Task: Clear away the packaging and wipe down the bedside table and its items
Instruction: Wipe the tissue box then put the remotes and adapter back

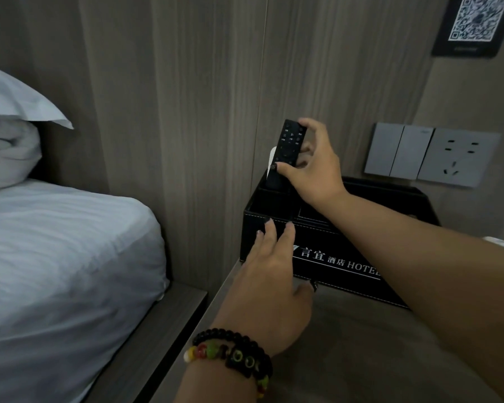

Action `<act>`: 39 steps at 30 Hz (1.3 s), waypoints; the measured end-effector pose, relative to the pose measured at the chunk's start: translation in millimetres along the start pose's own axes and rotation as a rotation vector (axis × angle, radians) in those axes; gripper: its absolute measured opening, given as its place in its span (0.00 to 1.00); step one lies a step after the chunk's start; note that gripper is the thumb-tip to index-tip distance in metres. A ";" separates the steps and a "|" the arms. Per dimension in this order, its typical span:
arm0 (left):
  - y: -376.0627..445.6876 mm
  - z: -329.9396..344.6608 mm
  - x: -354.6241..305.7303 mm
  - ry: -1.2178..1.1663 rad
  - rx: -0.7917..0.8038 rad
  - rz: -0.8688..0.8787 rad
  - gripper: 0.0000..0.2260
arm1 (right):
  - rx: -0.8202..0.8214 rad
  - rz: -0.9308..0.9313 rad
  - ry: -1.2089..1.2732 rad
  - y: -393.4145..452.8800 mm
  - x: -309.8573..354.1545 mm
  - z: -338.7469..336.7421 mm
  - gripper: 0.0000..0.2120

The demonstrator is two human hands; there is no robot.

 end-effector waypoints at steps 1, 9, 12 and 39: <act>0.0 0.2 0.3 -0.001 -0.001 0.000 0.36 | -0.026 -0.025 0.001 -0.2 2.1 -1.2 0.36; -2.4 1.5 4.2 -0.009 0.012 -0.018 0.36 | 0.082 -0.073 -0.024 -5.1 7.9 3.4 0.37; -2.5 1.9 4.5 -0.014 0.023 -0.018 0.36 | 0.061 -0.050 -0.007 -5.6 8.4 -0.5 0.36; -10.7 -10.0 -30.2 -0.116 0.007 -0.052 0.31 | -0.039 -0.049 -0.218 -58.1 56.5 -98.0 0.08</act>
Point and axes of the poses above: each hand's wrist, its own y-axis towards the middle knuckle, its own z-axis out of the palm, x = y × z, the point moved 5 cm from there along y, towards the middle knuckle, and after that the axes turned 3 degrees about z, right-handed, at the moved point
